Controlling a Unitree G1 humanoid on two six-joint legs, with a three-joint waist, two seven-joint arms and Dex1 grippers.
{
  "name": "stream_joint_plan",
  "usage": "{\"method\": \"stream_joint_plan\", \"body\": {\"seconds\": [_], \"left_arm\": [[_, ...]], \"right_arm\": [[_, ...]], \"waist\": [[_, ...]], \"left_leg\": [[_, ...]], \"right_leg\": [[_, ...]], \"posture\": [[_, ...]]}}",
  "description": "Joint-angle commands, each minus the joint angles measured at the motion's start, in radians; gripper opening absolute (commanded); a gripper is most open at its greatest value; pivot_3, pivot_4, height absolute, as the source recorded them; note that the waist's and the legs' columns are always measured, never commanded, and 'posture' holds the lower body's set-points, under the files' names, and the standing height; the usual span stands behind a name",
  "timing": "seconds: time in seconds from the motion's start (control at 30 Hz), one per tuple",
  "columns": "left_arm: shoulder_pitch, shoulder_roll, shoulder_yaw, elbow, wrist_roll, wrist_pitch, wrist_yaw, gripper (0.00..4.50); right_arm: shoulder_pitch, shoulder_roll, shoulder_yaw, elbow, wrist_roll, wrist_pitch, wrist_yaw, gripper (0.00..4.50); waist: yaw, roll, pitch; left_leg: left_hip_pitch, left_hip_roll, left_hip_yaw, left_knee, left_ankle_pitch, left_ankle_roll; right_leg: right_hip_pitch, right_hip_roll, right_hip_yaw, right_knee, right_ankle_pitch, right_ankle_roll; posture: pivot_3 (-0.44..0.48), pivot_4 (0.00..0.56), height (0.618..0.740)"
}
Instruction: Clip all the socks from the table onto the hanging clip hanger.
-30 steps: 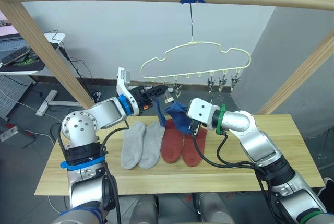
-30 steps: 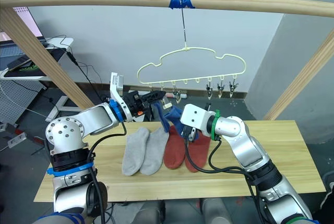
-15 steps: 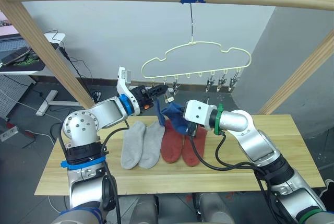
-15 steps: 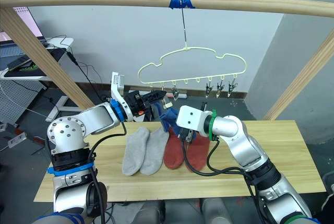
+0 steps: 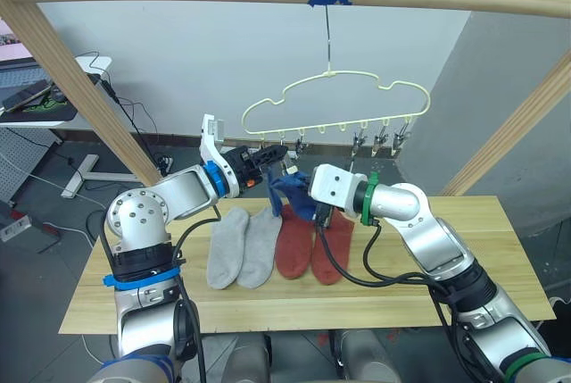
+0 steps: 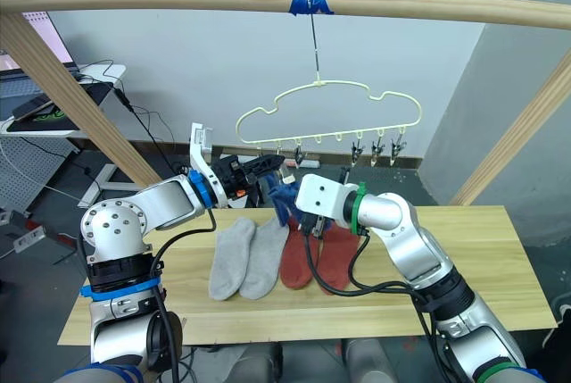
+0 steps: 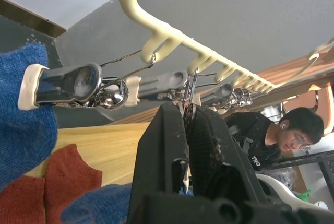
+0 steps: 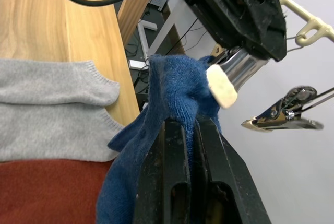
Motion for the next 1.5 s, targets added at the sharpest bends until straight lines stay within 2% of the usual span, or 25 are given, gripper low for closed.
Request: {"method": "stream_joint_plan", "body": {"seconds": [0.03,0.17,0.23,0.3,0.33,0.6,0.7,0.77,0.87,1.03,1.13,1.23,1.33,1.4,1.5], "left_arm": [[-0.007,0.013,-0.010,-0.017,-0.003,-0.011,-0.019,0.08],[-0.006,0.017,-0.012,-0.016,-0.006,-0.016,-0.019,0.08],[0.004,0.036,-0.041,-0.040,0.027,-0.051,-0.058,0.08],[0.015,0.047,-0.052,-0.059,0.041,-0.079,-0.087,0.80],[0.016,0.046,-0.048,-0.059,0.035,-0.085,-0.093,1.01],[0.028,0.062,-0.030,-0.073,0.008,-0.082,-0.125,3.53],[0.062,0.097,-0.041,-0.136,0.011,-0.082,-0.157,4.47],[0.089,0.130,-0.059,-0.186,0.014,-0.079,-0.188,4.49],[0.126,0.167,-0.083,-0.245,0.063,-0.140,-0.230,4.50],[0.192,0.233,-0.153,-0.299,0.165,-0.245,-0.311,4.50],[0.202,0.198,-0.135,-0.293,0.160,-0.278,-0.286,4.50],[0.232,0.204,-0.179,-0.317,0.235,-0.348,-0.308,4.50],[0.276,0.197,-0.227,-0.344,0.301,-0.410,-0.313,4.50],[0.313,0.204,-0.289,-0.365,0.398,-0.505,-0.336,4.50],[0.334,0.163,-0.325,-0.368,0.478,-0.614,-0.323,4.50]], "right_arm": [[-0.031,0.013,-0.020,-0.015,-0.004,-0.014,-0.019,0.07],[-0.032,0.013,-0.020,-0.012,-0.004,-0.015,-0.023,0.07],[-0.030,0.010,-0.021,-0.012,-0.001,-0.015,-0.019,0.07],[-0.028,0.007,-0.021,-0.008,0.001,-0.015,-0.015,0.00],[-0.028,0.007,-0.022,-0.007,0.003,-0.015,-0.015,0.00],[-0.022,0.017,-0.021,0.032,0.009,-0.033,-0.024,0.00],[-0.018,0.042,-0.040,0.053,0.037,-0.015,-0.028,0.00],[-0.014,0.060,-0.057,0.064,0.062,0.006,-0.027,0.00],[-0.006,0.084,-0.082,0.072,0.116,0.055,-0.010,0.75],[0.018,0.064,-0.096,0.069,0.137,0.068,-0.001,2.39],[0.046,0.034,-0.117,0.051,0.154,0.081,0.005,3.50],[0.092,-0.006,-0.165,0.010,0.189,0.120,0.015,4.49],[0.147,-0.041,-0.243,-0.066,0.282,0.217,0.043,4.49],[0.177,-0.057,-0.318,-0.134,0.384,0.301,0.067,4.49],[0.198,-0.038,-0.421,-0.226,0.552,0.395,0.074,4.49]], "waist": [[0.000,0.000,0.000],[0.000,0.000,0.000],[0.000,0.000,0.000],[0.000,0.000,0.000],[0.000,0.000,0.000],[0.000,0.000,0.000],[-0.003,0.000,0.000],[-0.001,0.000,0.000],[0.002,0.000,0.000],[0.004,0.000,0.000],[0.008,0.000,0.000],[0.007,0.000,0.000],[0.007,0.000,0.000],[0.007,0.000,0.000],[0.007,0.000,0.000]], "left_leg": [[0.000,0.000,0.000,0.000,0.000,0.000],[0.000,0.000,0.000,0.000,0.000,0.000],[0.000,0.000,0.000,0.000,0.000,0.000],[0.000,0.000,0.000,0.000,0.000,0.000],[0.000,0.000,0.000,0.000,0.000,0.000],[0.000,0.000,0.000,0.000,0.000,0.000],[0.000,0.000,0.000,0.000,0.000,0.000],[0.000,0.000,0.000,-0.001,0.000,0.000],[-0.001,0.000,0.000,-0.001,0.000,0.000],[0.000,0.000,0.000,-0.001,0.000,0.000],[-0.001,0.000,0.000,-0.001,0.000,0.000],[-0.001,0.000,0.000,-0.001,0.000,0.000],[-0.001,0.000,0.000,-0.002,0.000,0.000],[-0.001,0.000,0.000,-0.002,0.000,0.000],[-0.001,0.000,0.001,-0.002,0.000,0.000]], "right_leg": [[0.000,0.000,0.000,0.000,0.000,0.000],[0.000,0.000,0.000,0.000,0.000,0.000],[0.000,0.000,0.000,0.000,0.000,0.000],[0.000,0.000,0.000,0.000,0.000,0.000],[0.000,0.000,0.000,0.000,0.000,0.000],[0.000,0.000,0.000,0.000,0.000,0.000],[0.000,0.000,0.000,0.000,0.000,0.000],[-0.001,0.000,0.000,0.000,0.000,0.000],[-0.001,0.000,0.000,0.000,0.000,-0.001],[-0.001,0.000,0.000,0.000,0.000,-0.001],[-0.001,0.000,0.000,0.000,-0.001,-0.001],[-0.001,-0.001,0.000,-0.001,-0.001,-0.001],[-0.001,-0.001,0.000,-0.001,-0.001,-0.002],[-0.001,-0.001,0.000,-0.001,-0.001,-0.002],[-0.001,0.000,0.000,0.000,-0.001,-0.002]], "posture": [[-0.084,0.161,0.740],[-0.082,0.162,0.740],[-0.081,0.163,0.740],[-0.082,0.164,0.740],[-0.080,0.165,0.740],[-0.075,0.167,0.740],[-0.071,0.166,0.740],[-0.065,0.166,0.740],[-0.060,0.165,0.740],[-0.054,0.162,0.740],[-0.055,0.163,0.740],[-0.058,0.161,0.740],[-0.067,0.159,0.740],[-0.072,0.157,0.740],[-0.079,0.156,0.740]]}}
